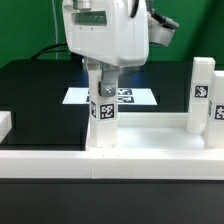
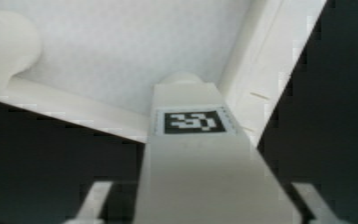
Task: Assemble desk
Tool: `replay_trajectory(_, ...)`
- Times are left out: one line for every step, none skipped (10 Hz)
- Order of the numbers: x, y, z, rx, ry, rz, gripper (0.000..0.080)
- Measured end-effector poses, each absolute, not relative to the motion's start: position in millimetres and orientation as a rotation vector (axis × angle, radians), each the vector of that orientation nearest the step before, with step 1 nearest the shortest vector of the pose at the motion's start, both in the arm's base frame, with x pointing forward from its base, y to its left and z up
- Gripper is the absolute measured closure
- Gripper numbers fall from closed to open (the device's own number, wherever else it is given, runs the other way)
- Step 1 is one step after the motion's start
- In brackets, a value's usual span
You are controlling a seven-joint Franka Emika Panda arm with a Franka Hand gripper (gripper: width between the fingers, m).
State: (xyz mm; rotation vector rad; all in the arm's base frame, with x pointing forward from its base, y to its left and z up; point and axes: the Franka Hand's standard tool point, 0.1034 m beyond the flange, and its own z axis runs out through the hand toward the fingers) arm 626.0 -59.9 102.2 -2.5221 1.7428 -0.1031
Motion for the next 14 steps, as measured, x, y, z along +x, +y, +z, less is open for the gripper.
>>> replay_trajectory(625.4,-59.0,102.2,-2.541,1.723,-0.091,0.0315)
replay_trajectory(625.2,-56.7,102.9,-2.623,1.622,-0.078,0.019)
replay_trajectory(626.5,-54.4,103.7,-2.694,1.526,-0.078,0.019)
replay_trajectory(627.3,-53.5,104.2,-2.772,1.394,-0.083,0.0156)
replay_trajectory(627.4,-51.1,103.7,-2.816,1.306,-0.082,0.0156)
replay_trajectory(627.1,-48.6,102.2,-2.886,1.154,-0.08,0.0151)
replay_trajectory(627.6,-47.6,101.6,-2.94,1.041,-0.075,0.0151)
replay_trajectory(629.2,-47.7,101.9,-2.979,0.927,-0.08,0.0151)
replay_trajectory(629.4,-49.1,102.0,-3.023,0.782,-0.082,0.0151)
replay_trajectory(629.4,-49.9,101.7,-3.05,0.68,-0.082,0.0151)
replay_trajectory(629.4,-50.3,101.6,-3.067,0.605,-0.083,0.0151)
replay_trajectory(629.4,-50.8,101.6,-3.097,0.448,-0.084,0.0151)
replay_trajectory(629.4,-50.3,101.5,-3.116,0.324,-0.085,0.0151)
replay_trajectory(629.4,-49.5,101.4,-3.134,0.18,-0.084,0.0151)
